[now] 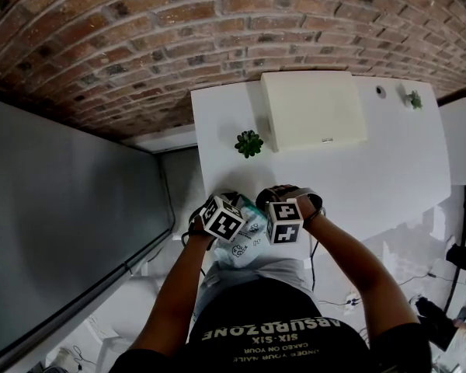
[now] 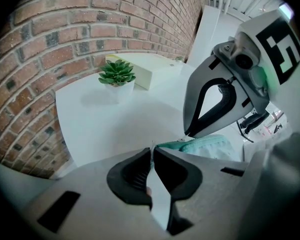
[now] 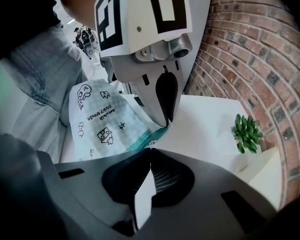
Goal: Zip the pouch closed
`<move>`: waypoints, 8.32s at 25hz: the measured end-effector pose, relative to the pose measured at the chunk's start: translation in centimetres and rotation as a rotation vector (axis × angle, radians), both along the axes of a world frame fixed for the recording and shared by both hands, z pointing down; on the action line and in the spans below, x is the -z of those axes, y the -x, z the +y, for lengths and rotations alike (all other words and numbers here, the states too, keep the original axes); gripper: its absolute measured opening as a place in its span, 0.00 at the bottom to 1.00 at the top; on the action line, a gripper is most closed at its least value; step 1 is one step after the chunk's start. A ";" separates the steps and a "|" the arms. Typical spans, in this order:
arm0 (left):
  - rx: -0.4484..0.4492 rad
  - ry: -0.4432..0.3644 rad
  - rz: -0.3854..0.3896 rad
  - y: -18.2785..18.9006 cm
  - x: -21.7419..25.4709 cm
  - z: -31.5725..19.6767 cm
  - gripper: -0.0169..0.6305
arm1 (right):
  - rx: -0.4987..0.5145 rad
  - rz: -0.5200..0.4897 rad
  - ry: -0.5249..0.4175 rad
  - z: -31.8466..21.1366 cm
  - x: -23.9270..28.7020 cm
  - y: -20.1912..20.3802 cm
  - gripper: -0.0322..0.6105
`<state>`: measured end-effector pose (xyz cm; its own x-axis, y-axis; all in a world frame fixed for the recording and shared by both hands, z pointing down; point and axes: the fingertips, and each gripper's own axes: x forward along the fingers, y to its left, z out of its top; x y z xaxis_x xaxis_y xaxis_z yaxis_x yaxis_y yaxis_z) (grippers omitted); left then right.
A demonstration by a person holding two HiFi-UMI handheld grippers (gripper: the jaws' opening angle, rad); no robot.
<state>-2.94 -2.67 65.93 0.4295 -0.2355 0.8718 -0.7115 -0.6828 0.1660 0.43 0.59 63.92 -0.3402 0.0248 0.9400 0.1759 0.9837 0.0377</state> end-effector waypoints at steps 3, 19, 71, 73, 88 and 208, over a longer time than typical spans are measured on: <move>0.002 0.000 0.001 0.0 0.0 0.0 0.07 | -0.007 -0.004 -0.003 0.0 0.0 0.0 0.05; 0.010 0.011 -0.010 0.0 0.0 0.1 0.07 | -0.026 -0.013 -0.005 0.4 0.3 -0.4 0.05; 0.005 -0.003 -0.065 0.1 -0.2 -0.1 0.07 | -0.059 0.032 0.009 2.1 0.5 -2.4 0.05; 0.008 0.006 -0.058 0.1 -0.2 -0.1 0.07 | -0.063 0.028 0.013 2.2 0.6 -2.4 0.05; 0.014 0.008 -0.038 -0.2 -0.1 0.0 0.07 | -0.073 0.025 0.013 2.8 0.6 -2.7 0.05; 0.188 0.047 0.030 0.7 0.4 1.3 0.07 | -0.185 0.059 -0.009 8.2 -0.8 -8.0 0.05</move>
<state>-3.64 -1.39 65.52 0.4075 -0.2734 0.8713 -0.8200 -0.5294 0.2174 8.46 8.79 64.68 -0.2819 -0.0416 0.9585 -0.0056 0.9991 0.0418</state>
